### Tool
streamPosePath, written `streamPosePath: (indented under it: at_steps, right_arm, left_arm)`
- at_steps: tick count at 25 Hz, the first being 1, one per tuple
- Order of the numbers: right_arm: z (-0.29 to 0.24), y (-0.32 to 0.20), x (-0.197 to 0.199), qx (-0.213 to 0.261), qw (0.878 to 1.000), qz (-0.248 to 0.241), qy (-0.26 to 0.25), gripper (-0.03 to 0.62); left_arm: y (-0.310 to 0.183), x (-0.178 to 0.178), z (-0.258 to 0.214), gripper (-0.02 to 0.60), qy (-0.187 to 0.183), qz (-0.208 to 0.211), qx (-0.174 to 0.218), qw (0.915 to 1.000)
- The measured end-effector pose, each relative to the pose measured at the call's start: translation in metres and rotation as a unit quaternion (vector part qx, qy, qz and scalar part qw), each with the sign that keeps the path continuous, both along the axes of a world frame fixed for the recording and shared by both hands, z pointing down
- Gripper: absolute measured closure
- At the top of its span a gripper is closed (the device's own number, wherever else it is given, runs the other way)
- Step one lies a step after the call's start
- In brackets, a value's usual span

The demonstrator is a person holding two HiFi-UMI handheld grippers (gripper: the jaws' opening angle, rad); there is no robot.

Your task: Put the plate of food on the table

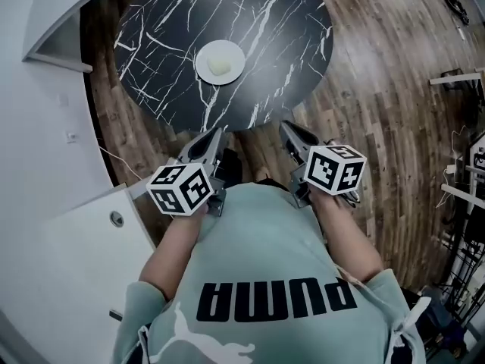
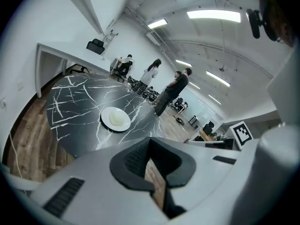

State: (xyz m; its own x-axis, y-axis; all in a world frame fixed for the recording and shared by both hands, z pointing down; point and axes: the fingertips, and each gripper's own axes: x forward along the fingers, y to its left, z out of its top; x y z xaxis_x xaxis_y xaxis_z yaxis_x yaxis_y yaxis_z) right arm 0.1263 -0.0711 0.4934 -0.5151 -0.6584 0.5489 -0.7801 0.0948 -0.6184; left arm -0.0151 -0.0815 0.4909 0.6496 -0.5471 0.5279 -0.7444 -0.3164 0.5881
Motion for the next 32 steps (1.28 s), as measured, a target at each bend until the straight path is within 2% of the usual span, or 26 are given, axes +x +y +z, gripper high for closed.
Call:
streamPosePath:
  at_steps: [2, 8, 12, 15, 18, 22, 26, 32]
  right_arm:
    - [0.0, 0.018, 0.006, 0.002, 1.0, -0.007, -0.004, 0.585]
    - [0.003, 0.063, 0.009, 0.0, 1.0, -0.015, -0.02, 0.585]
    - [-0.01, 0.084, -0.002, 0.008, 0.999, -0.023, -0.025, 0.585]
    - [-0.022, 0.097, -0.013, 0.018, 0.999, -0.017, -0.023, 0.585]
    - [-0.033, 0.113, -0.034, 0.021, 0.999, -0.011, -0.023, 0.585]
    - [-0.039, 0.145, -0.079, 0.014, 1.0, -0.017, -0.018, 0.585]
    - [-0.033, 0.18, -0.112, -0.006, 1.0, -0.005, -0.021, 0.585]
    - [-0.032, 0.221, -0.128, -0.02, 1.0, -0.001, -0.006, 0.585]
  left_arm:
    - [0.023, 0.002, -0.007, 0.574, -0.002, -0.013, 0.005, 0.9999]
    - [0.083, -0.015, -0.021, 0.574, -0.041, -0.029, 0.013, 0.9987]
    - [0.1, -0.021, -0.04, 0.574, -0.047, -0.02, 0.04, 0.9979]
    - [0.109, -0.027, -0.052, 0.574, -0.04, -0.012, 0.059, 0.9974]
    - [0.126, -0.044, -0.056, 0.575, -0.035, -0.013, 0.062, 0.9974]
    - [0.155, -0.08, -0.054, 0.574, -0.024, -0.024, 0.056, 0.9979]
    - [0.182, -0.113, -0.039, 0.574, -0.003, -0.03, 0.028, 0.9992]
    - [0.218, -0.12, -0.035, 0.574, 0.005, -0.002, 0.027, 0.9996]
